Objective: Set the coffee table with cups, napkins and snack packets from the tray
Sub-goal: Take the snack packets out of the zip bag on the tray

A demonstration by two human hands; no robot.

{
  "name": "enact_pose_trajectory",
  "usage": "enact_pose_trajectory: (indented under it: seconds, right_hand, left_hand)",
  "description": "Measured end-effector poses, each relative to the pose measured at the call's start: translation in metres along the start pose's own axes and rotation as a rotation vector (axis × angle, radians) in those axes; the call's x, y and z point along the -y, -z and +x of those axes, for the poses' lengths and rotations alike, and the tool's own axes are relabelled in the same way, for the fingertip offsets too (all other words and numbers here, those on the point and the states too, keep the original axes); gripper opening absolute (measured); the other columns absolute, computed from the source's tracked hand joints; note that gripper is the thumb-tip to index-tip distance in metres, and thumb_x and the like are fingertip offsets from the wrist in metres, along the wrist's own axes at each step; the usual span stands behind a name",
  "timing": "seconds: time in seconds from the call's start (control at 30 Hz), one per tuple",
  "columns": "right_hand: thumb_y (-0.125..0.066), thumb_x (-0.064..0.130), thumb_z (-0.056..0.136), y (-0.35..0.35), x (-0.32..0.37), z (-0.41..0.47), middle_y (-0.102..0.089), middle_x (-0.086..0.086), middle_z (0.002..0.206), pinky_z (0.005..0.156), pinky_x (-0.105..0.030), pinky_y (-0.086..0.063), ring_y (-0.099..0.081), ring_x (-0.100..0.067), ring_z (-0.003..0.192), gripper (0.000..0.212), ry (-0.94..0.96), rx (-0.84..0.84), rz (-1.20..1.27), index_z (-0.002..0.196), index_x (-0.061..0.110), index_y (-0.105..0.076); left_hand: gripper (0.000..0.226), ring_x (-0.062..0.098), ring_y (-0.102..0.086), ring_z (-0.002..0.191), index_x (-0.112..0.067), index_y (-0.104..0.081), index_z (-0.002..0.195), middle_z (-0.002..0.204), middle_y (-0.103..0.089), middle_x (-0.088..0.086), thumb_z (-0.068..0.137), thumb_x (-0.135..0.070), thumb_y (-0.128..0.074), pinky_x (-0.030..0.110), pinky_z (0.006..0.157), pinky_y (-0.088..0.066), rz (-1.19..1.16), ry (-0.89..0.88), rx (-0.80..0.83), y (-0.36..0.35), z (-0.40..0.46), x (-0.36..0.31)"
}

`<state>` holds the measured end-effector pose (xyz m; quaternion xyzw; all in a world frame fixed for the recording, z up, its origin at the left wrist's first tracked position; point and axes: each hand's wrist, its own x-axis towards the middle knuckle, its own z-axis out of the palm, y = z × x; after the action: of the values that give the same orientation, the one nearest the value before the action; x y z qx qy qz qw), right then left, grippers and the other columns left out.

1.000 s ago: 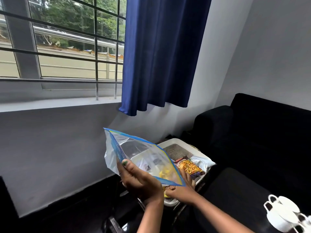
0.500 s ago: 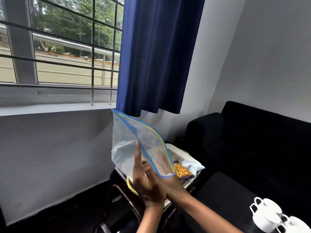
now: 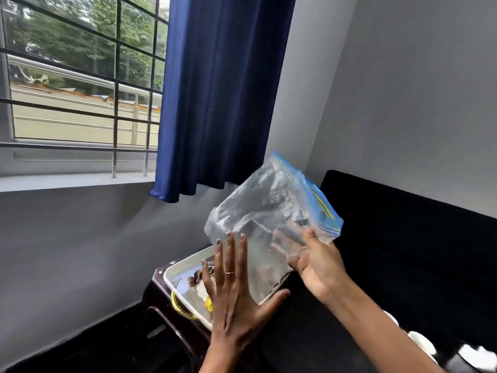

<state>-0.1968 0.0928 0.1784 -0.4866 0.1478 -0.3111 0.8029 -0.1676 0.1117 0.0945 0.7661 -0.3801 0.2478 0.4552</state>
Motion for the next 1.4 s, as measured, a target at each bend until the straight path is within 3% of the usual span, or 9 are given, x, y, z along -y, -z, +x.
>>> enact_pose_trajectory:
  seconds: [0.27, 0.4, 0.53, 0.63, 0.7, 0.8, 0.97, 1.2, 1.4]
  right_hand:
    - [-0.029, -0.004, 0.099, 0.037, 0.004, -0.016, -0.056, -0.011, 0.131, 0.088, -0.042, -0.052, -0.065, -0.028, 0.1, 0.039, 0.078, -0.147, -0.212, 0.135, 0.011, -0.037]
    - [-0.038, 0.006, 0.091, 0.048, -0.01, -0.019, -0.054, 0.003, 0.132, 0.107, -0.04, -0.041, -0.052, -0.013, 0.122, 0.049, 0.44, -0.078, -0.852, 0.135, 0.026, -0.04]
    - [-0.04, 0.001, 0.091, 0.063, -0.034, -0.017, 0.007, 0.008, 0.159, 0.12, -0.035, -0.015, 0.0, -0.009, 0.147, 0.08, 0.577, 0.09, -1.343, 0.147, 0.034, 0.007]
    - [-0.044, 0.006, 0.092, 0.072, -0.05, -0.016, 0.043, 0.017, 0.144, 0.121, -0.04, -0.007, 0.028, -0.008, 0.14, 0.093, 0.527, 0.166, -1.695, 0.134, 0.035, 0.034]
    - [-0.042, 0.016, 0.095, 0.07, -0.055, -0.017, 0.048, 0.019, 0.139, 0.12, -0.041, 0.002, 0.034, -0.01, 0.137, 0.091, 0.441, 0.206, -1.754, 0.13, 0.036, 0.039]
    - [-0.039, 0.015, 0.097, 0.068, -0.06, -0.016, 0.045, 0.018, 0.142, 0.116, -0.04, 0.008, 0.034, -0.011, 0.137, 0.09, 0.371, 0.237, -1.817, 0.126, 0.037, 0.043]
    - [-0.043, 0.032, 0.095, 0.068, -0.058, -0.017, 0.042, 0.018, 0.142, 0.117, -0.038, 0.008, 0.03, -0.008, 0.137, 0.091, 0.287, 0.279, -1.852, 0.128, 0.032, 0.041]
    - [-0.037, -0.005, 0.078, 0.069, -0.065, -0.025, 0.038, 0.024, 0.143, 0.113, -0.03, 0.015, 0.034, -0.006, 0.137, 0.095, 0.237, 0.446, -1.846, 0.146, 0.033, 0.018]
    - [-0.05, 0.003, 0.077, 0.068, -0.033, -0.028, -0.046, 0.018, 0.135, 0.113, -0.022, -0.025, -0.033, -0.003, 0.129, 0.055, 0.435, 0.29, -1.608, 0.123, 0.032, -0.059]
  left_hand:
    - [0.105, 0.019, -0.01, 0.148, -0.033, 0.004, 0.151, 0.16, 0.003, -0.003, 0.078, -0.014, -0.07, 0.059, 0.114, -0.021, -0.068, 0.167, 0.036, 0.036, -0.033, 0.058]
    - [0.091, 0.005, -0.022, 0.141, -0.04, 0.007, 0.146, 0.154, -0.013, -0.016, 0.085, -0.004, -0.05, 0.032, 0.115, -0.029, -0.226, 0.175, 0.205, 0.04, -0.038, 0.057]
    - [0.061, -0.004, -0.03, 0.13, -0.034, -0.029, 0.145, 0.14, -0.032, -0.023, 0.088, -0.016, -0.035, -0.003, 0.096, -0.022, -0.635, 0.447, 0.28, 0.037, -0.036, 0.04]
    - [0.047, 0.013, -0.045, 0.126, -0.017, -0.049, 0.137, 0.136, -0.049, -0.004, 0.098, -0.004, -0.028, 0.024, 0.11, -0.032, -0.926, 0.679, 0.321, 0.036, -0.032, 0.03]
    - [0.044, 0.032, -0.064, 0.104, -0.017, -0.063, 0.122, 0.115, -0.068, 0.017, 0.098, -0.008, -0.027, 0.045, 0.091, -0.052, -1.1, 0.822, 0.34, 0.037, -0.029, 0.029]
    - [0.046, 0.027, -0.071, 0.064, -0.012, -0.063, 0.117, 0.086, -0.073, 0.019, 0.088, -0.003, -0.028, 0.032, 0.052, -0.056, -1.456, 0.913, 0.447, 0.042, -0.029, 0.035]
    - [0.062, 0.027, -0.069, 0.075, -0.004, -0.054, 0.128, 0.101, -0.069, 0.015, 0.068, -0.016, -0.063, 0.034, 0.057, -0.055, -1.889, 0.76, 0.536, 0.052, -0.026, 0.047]
    - [0.025, 0.019, -0.073, 0.082, -0.02, -0.065, 0.111, 0.095, -0.076, 0.005, 0.088, -0.011, -0.06, 0.036, 0.061, -0.057, -1.372, 0.908, 0.352, 0.033, -0.032, 0.043]
    - [0.051, 0.005, -0.062, 0.076, -0.024, -0.054, 0.129, 0.101, -0.069, -0.002, 0.091, 0.009, -0.047, 0.011, 0.061, -0.049, -1.025, 0.804, 0.194, 0.034, -0.028, 0.052]
